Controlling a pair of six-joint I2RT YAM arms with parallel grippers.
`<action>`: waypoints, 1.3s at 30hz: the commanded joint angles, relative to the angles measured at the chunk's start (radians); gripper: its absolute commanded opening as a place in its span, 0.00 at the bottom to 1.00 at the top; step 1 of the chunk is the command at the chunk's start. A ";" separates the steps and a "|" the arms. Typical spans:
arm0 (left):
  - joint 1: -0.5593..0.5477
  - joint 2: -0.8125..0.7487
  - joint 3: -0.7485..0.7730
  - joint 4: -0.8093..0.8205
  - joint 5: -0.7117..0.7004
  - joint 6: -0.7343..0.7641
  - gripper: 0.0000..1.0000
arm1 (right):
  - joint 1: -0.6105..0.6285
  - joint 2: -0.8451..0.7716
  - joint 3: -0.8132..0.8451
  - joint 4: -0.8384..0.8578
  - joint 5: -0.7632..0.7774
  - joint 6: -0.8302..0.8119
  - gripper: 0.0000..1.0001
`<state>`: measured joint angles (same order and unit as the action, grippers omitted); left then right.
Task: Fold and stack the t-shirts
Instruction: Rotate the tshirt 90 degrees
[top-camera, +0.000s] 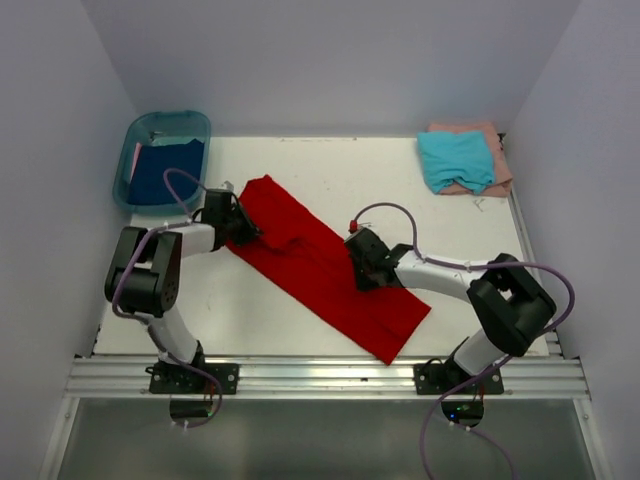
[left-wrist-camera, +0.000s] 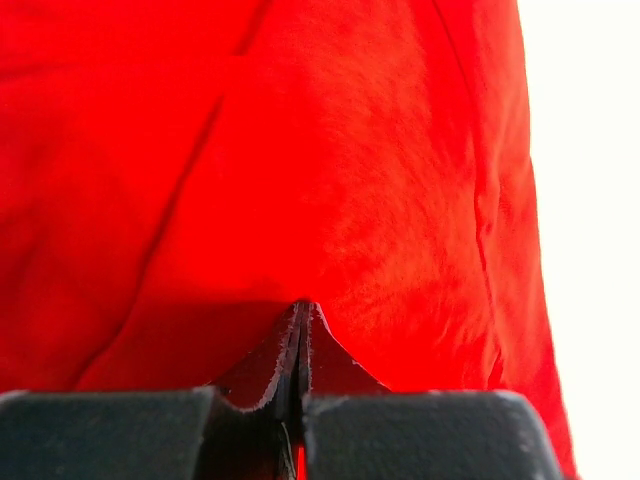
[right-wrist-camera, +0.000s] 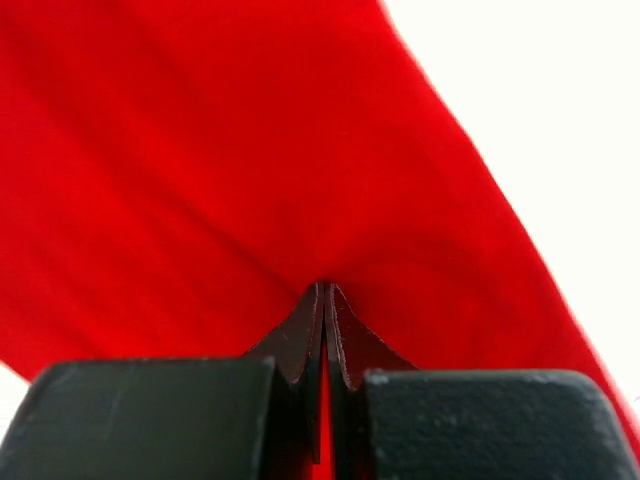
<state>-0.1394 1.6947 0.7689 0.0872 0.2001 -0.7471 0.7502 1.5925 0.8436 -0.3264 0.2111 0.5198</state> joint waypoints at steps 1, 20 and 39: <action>0.000 0.155 0.133 -0.023 -0.007 0.032 0.00 | 0.044 -0.042 -0.034 -0.111 -0.049 0.031 0.00; -0.020 0.815 0.898 0.187 0.582 0.013 0.00 | 0.141 0.035 0.049 -0.034 -0.160 0.101 0.00; -0.014 0.417 0.845 0.581 0.693 -0.149 0.32 | 0.155 -0.175 0.086 0.046 -0.056 0.036 0.54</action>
<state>-0.1635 2.4062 1.6825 0.5842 0.9051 -0.9535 0.8986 1.5463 0.9215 -0.3412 0.0975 0.5900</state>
